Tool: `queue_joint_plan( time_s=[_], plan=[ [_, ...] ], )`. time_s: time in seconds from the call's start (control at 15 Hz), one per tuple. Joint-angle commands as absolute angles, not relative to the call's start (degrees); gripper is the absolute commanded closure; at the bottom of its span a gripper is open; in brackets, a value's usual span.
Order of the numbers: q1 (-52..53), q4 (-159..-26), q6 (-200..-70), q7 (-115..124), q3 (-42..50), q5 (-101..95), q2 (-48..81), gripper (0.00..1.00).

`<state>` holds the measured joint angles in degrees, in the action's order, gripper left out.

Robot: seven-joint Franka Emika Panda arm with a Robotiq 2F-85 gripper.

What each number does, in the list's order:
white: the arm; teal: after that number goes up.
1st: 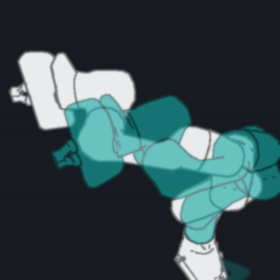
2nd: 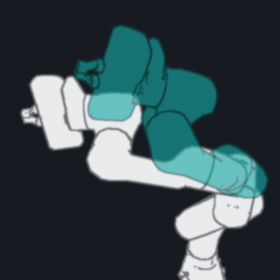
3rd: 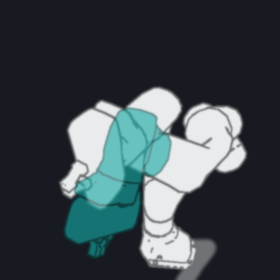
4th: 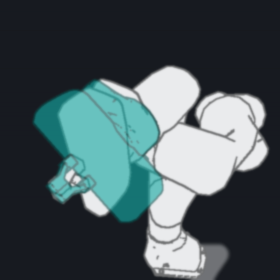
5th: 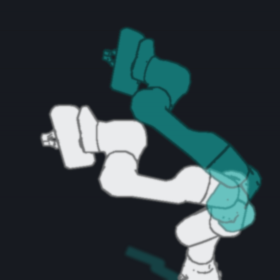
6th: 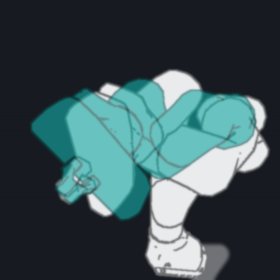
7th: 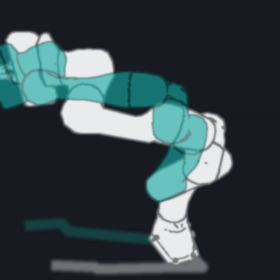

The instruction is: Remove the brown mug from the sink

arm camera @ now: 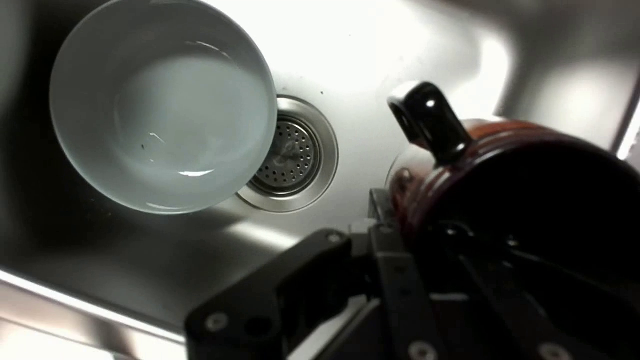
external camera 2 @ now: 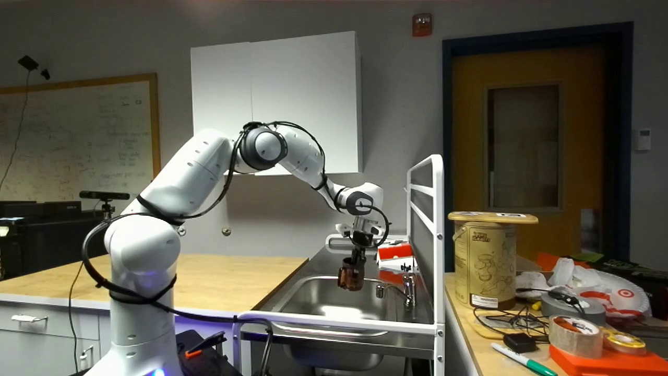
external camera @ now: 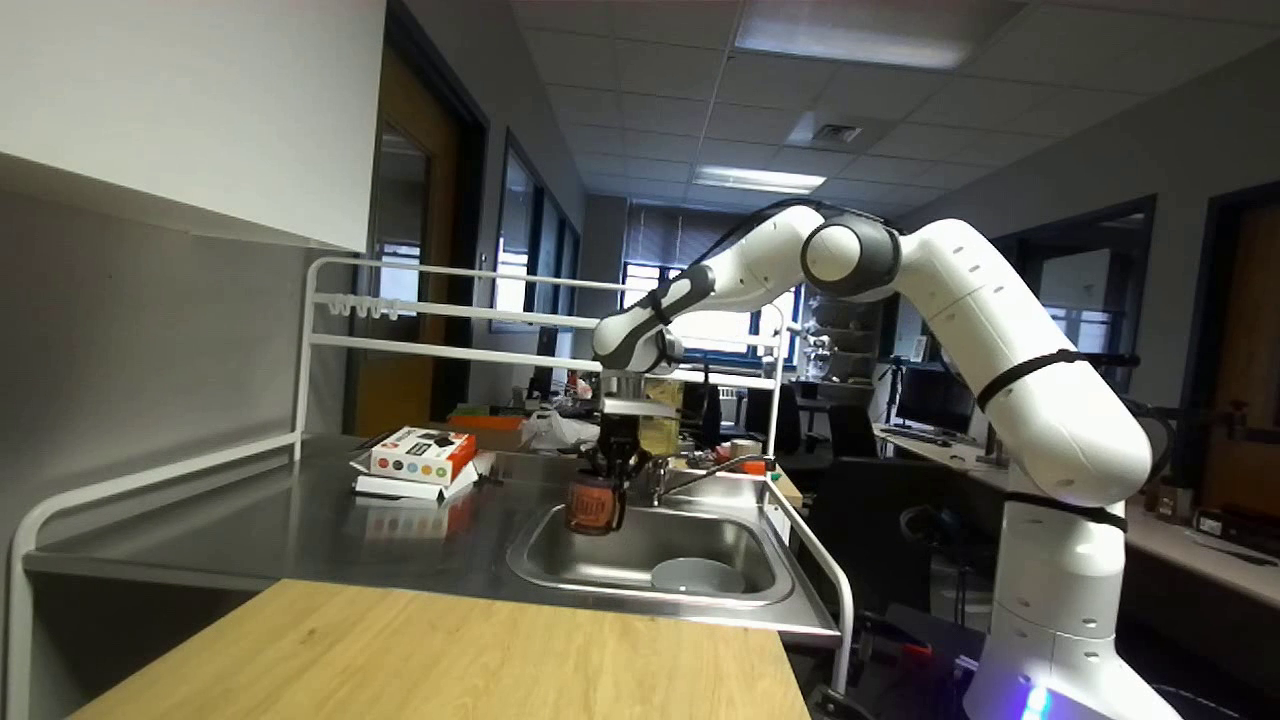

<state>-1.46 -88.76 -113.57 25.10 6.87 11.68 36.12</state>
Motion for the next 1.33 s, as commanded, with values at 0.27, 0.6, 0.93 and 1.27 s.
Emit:
queue_joint_plan(
  time_s=[0.27,0.6,0.93,1.27],
  plan=[
    [3.1,-86.5,-111.3,34.3,8.0,2.8,27.7,0.94],
    [1.3,-76.2,-107.2,36.1,7.9,1.6,33.5,0.94],
    [-0.2,-63.6,-101.6,36.4,8.4,1.9,42.0,0.94],
    [-1.4,-50.9,-96.0,37.4,8.6,2.1,49.8,0.94]
  ],
)
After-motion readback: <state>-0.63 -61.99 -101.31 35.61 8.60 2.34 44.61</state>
